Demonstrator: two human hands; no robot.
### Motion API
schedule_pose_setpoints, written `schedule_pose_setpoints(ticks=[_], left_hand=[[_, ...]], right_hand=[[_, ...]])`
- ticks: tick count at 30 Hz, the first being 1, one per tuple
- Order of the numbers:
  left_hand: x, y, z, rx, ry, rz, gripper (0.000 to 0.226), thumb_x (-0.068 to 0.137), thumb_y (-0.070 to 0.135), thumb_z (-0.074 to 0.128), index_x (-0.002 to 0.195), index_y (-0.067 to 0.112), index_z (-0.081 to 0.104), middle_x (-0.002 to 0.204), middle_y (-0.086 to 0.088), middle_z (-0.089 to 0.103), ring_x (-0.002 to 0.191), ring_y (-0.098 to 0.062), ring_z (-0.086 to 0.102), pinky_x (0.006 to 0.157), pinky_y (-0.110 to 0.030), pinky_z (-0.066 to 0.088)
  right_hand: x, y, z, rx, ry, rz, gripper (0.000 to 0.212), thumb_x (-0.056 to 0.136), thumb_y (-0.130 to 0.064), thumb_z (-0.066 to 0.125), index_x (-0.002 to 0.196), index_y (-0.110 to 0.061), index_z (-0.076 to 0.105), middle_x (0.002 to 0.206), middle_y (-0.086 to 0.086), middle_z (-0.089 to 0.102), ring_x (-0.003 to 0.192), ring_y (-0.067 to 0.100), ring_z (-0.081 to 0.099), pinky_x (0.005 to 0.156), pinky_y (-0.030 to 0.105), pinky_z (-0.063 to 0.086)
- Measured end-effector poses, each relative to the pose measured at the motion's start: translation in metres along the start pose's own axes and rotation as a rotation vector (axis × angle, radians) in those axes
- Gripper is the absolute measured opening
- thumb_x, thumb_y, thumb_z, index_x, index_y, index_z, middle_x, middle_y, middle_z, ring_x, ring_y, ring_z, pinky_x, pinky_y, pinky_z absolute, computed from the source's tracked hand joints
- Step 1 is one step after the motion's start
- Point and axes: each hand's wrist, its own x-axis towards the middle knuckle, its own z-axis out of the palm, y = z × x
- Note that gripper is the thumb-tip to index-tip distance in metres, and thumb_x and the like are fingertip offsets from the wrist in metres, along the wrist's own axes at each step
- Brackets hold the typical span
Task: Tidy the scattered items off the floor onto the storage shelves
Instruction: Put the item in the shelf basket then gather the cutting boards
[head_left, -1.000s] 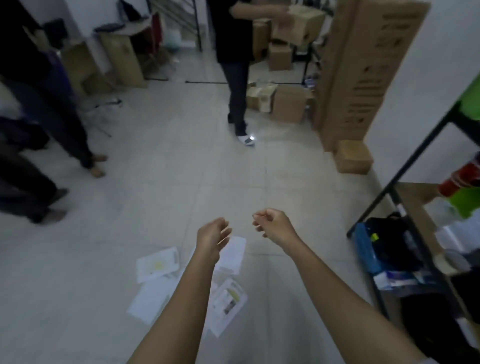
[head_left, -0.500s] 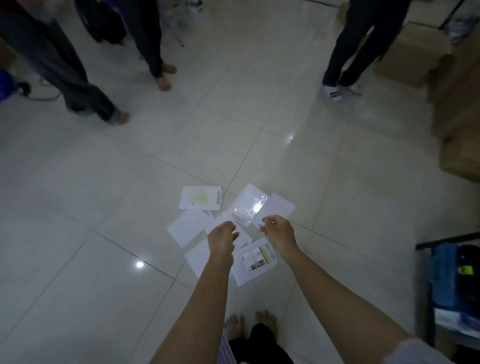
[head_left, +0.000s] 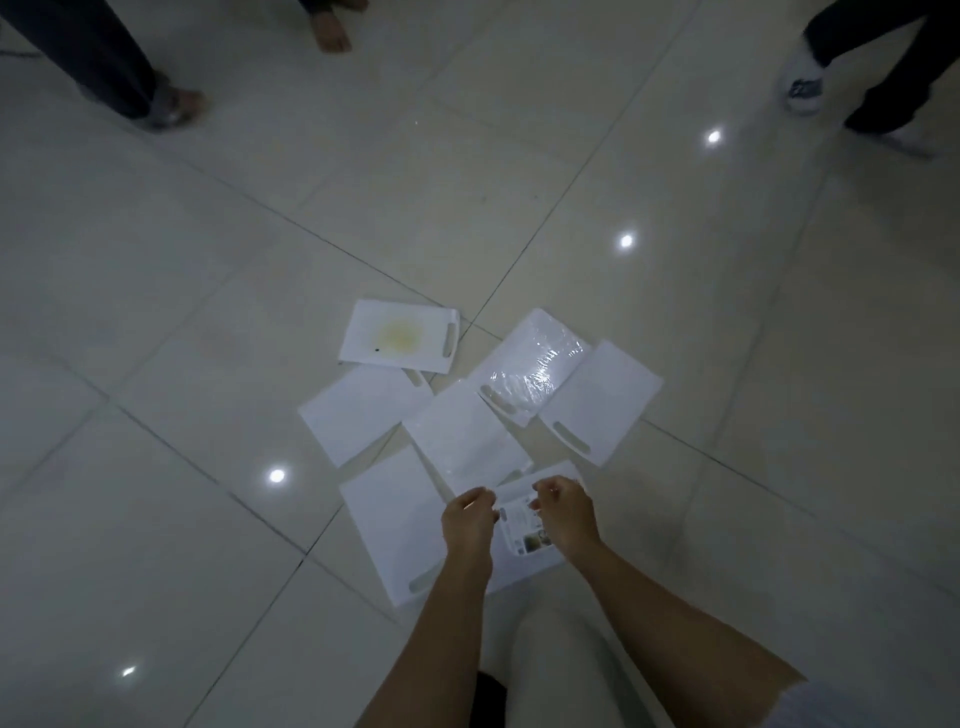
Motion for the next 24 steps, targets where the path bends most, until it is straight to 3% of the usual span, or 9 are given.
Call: schedule_pose_setpoints(ticks=[2, 4, 7, 10, 12, 16, 18, 21, 24], left_hand=[[0.052, -0.01, 0.009, 0.096, -0.096, -0.023, 0.033, 0.091, 0.02, 0.065, 0.121, 0.007, 0.063, 0.113, -0.007, 0.066, 0.09, -0.018, 0.064, 0.074, -0.031, 0.045], [0.105, -0.018, 0.013, 0.15, -0.187, -0.081, 0.033, 0.091, 0.026, 0.066, 0.121, 0.012, 0.06, 0.114, -0.004, 0.064, 0.098, -0.02, 0.062, 0.084, -0.034, 0.041], [0.182, -0.034, 0.011, 0.24, -0.186, -0.078, 0.037, 0.091, 0.025, 0.066, 0.123, 0.009, 0.06, 0.114, -0.007, 0.064, 0.095, -0.022, 0.061, 0.081, -0.033, 0.041], [0.243, -0.051, 0.014, 0.39, -0.099, 0.14, 0.041, 0.088, 0.018, 0.07, 0.125, 0.004, 0.058, 0.108, -0.014, 0.065, 0.085, -0.023, 0.061, 0.07, -0.029, 0.045], [0.267, -0.057, 0.017, 0.506, -0.097, 0.26, 0.042, 0.084, 0.02, 0.073, 0.122, 0.007, 0.06, 0.114, -0.017, 0.065, 0.095, -0.027, 0.063, 0.075, -0.029, 0.046], [0.276, -0.069, 0.015, 0.668, -0.094, 0.44, 0.041, 0.085, 0.022, 0.073, 0.121, 0.01, 0.059, 0.112, -0.01, 0.066, 0.095, -0.02, 0.06, 0.081, -0.028, 0.047], [0.273, -0.084, 0.011, 0.79, -0.037, 0.52, 0.045, 0.084, 0.026, 0.073, 0.123, 0.01, 0.058, 0.116, -0.009, 0.064, 0.103, -0.022, 0.06, 0.092, -0.031, 0.047], [0.271, -0.111, 0.003, 0.913, 0.021, 0.613, 0.05, 0.083, 0.027, 0.073, 0.127, 0.009, 0.056, 0.124, -0.014, 0.057, 0.116, -0.029, 0.054, 0.1, -0.035, 0.042], [0.271, -0.129, -0.005, 0.904, 0.088, 0.637, 0.053, 0.084, 0.027, 0.072, 0.13, 0.01, 0.052, 0.129, -0.016, 0.049, 0.122, -0.033, 0.045, 0.102, -0.034, 0.033]], right_hand=[[0.043, 0.025, 0.019, -0.029, -0.02, -0.034, 0.024, 0.099, -0.021, 0.044, 0.105, -0.012, 0.066, 0.098, 0.008, 0.071, 0.089, 0.025, 0.066, 0.081, 0.036, 0.054], [0.084, 0.048, 0.035, -0.037, -0.036, -0.075, 0.022, 0.099, -0.021, 0.046, 0.106, -0.012, 0.066, 0.099, 0.008, 0.07, 0.091, 0.026, 0.065, 0.08, 0.035, 0.053], [0.14, 0.077, 0.048, -0.054, -0.021, -0.128, 0.022, 0.098, -0.019, 0.049, 0.108, -0.011, 0.067, 0.101, 0.008, 0.07, 0.093, 0.025, 0.064, 0.075, 0.028, 0.047], [0.184, 0.099, 0.056, -0.042, 0.015, -0.203, 0.019, 0.097, -0.018, 0.053, 0.106, -0.009, 0.067, 0.099, 0.009, 0.071, 0.091, 0.025, 0.066, 0.073, 0.028, 0.048], [0.202, 0.111, 0.057, -0.059, 0.025, -0.247, 0.018, 0.096, -0.017, 0.055, 0.105, -0.009, 0.068, 0.099, 0.008, 0.071, 0.091, 0.024, 0.066, 0.074, 0.028, 0.048], [0.216, 0.131, 0.052, -0.09, 0.031, -0.285, 0.015, 0.095, -0.012, 0.054, 0.099, -0.009, 0.068, 0.092, 0.005, 0.068, 0.087, 0.02, 0.063, 0.075, 0.028, 0.048], [0.214, 0.143, 0.048, -0.105, 0.1, -0.271, 0.015, 0.095, -0.011, 0.053, 0.095, -0.008, 0.068, 0.089, 0.004, 0.066, 0.084, 0.019, 0.061, 0.07, 0.026, 0.045], [0.213, 0.166, 0.044, -0.164, 0.354, -0.193, 0.017, 0.093, -0.013, 0.051, 0.079, -0.01, 0.062, 0.08, 0.008, 0.064, 0.071, 0.023, 0.058, 0.058, 0.027, 0.038], [0.218, 0.188, 0.042, -0.208, 0.446, -0.094, 0.016, 0.088, -0.028, 0.061, 0.087, -0.013, 0.066, 0.088, 0.009, 0.068, 0.079, 0.027, 0.062, 0.07, 0.034, 0.052]])
